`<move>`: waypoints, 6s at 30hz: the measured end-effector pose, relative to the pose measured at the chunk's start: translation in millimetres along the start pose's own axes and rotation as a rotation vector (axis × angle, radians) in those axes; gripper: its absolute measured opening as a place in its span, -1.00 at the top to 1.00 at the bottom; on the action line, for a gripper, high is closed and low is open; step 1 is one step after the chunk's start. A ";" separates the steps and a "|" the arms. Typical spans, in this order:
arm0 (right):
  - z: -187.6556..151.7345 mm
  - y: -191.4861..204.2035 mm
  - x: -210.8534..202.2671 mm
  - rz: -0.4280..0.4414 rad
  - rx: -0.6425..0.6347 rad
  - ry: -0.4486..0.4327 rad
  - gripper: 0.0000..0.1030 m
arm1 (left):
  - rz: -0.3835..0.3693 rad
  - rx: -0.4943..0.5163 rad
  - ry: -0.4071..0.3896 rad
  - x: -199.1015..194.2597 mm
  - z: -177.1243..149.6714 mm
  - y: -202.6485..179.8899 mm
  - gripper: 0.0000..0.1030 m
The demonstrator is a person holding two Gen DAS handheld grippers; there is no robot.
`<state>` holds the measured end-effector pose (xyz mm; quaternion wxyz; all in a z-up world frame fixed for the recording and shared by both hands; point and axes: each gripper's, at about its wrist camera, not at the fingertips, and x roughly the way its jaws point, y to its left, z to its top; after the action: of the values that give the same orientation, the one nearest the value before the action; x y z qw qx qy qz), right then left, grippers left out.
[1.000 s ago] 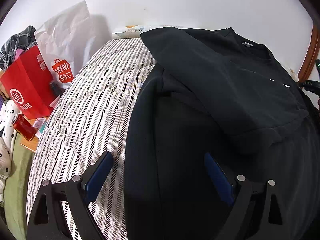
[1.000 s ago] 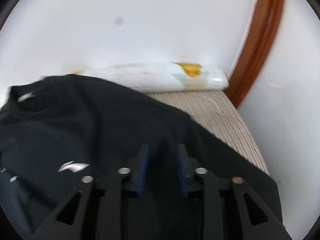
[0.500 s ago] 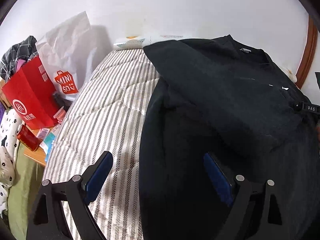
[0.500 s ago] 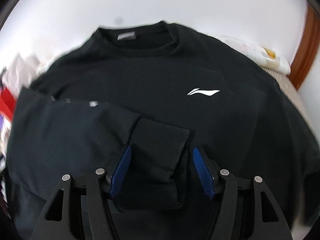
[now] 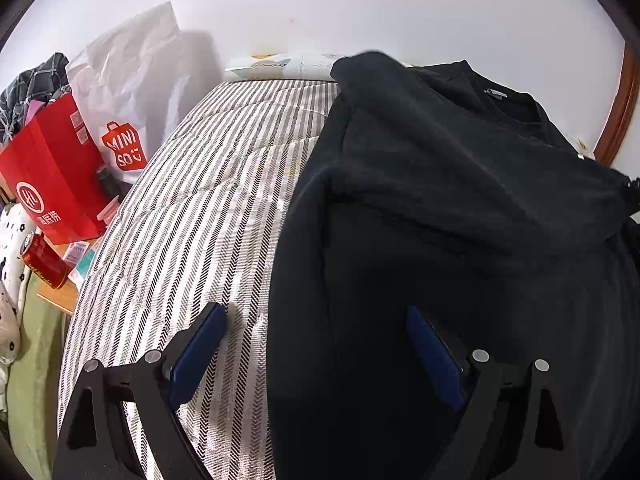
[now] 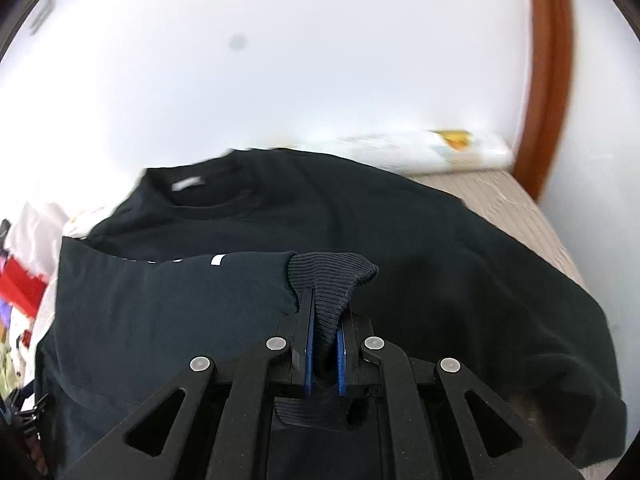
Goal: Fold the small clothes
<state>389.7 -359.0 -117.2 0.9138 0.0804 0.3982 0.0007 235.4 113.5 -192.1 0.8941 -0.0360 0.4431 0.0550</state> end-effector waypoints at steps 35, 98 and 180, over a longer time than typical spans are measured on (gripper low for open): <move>31.1 400.5 127.1 0.400 -0.478 0.108 0.07 | -0.010 0.081 -0.056 23.7 50.7 -1.8 0.27; -29.6 -15.5 43.7 -0.072 0.035 0.067 0.59 | 0.028 0.072 -0.036 29.9 66.5 -4.0 -0.30; -90.2 38.4 -75.1 0.033 -0.112 -0.024 -0.27 | -0.116 -0.003 0.026 -40.4 -19.5 -4.3 -0.49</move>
<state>275.2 -312.7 -117.4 0.9214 0.0359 0.3851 0.0372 196.3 104.3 -171.6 0.8899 -0.0638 0.4517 0.0034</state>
